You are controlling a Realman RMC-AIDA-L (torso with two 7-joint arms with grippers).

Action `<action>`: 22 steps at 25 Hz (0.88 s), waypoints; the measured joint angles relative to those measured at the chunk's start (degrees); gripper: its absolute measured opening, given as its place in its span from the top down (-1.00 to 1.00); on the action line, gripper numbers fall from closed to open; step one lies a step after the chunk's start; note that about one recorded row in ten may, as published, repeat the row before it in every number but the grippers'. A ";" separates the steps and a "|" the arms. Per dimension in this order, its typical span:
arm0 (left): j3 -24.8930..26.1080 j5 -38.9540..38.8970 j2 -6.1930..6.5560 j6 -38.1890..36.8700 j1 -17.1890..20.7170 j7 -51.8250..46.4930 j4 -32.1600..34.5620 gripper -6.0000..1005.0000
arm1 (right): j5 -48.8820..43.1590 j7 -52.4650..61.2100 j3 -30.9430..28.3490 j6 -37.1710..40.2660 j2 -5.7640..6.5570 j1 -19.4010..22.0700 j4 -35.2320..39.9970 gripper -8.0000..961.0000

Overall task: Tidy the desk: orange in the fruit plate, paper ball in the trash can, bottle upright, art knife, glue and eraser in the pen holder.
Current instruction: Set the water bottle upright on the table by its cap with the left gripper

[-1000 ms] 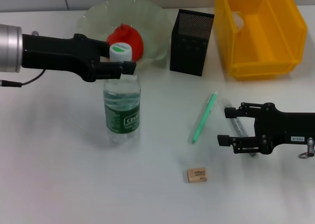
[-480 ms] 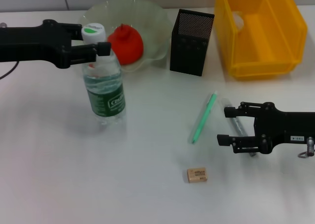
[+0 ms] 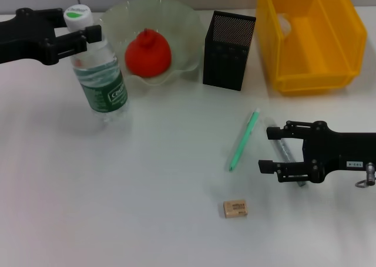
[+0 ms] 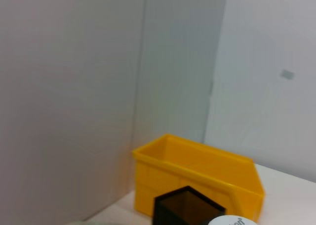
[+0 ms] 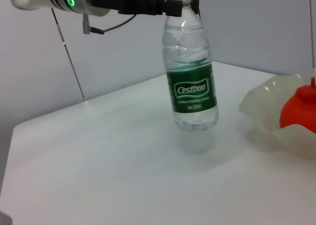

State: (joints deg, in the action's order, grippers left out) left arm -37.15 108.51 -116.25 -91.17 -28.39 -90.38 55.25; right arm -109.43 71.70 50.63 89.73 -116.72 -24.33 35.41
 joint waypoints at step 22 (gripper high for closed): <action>-0.15 -0.21 -1.79 12.25 0.51 8.27 -6.58 0.11 | 0.04 0.09 0.00 -0.32 -0.09 -0.34 -0.09 -0.61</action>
State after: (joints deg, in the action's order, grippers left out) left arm -37.29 108.30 -118.04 -78.92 -27.87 -82.11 48.67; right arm -109.39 71.79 50.62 89.40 -116.80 -24.67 35.31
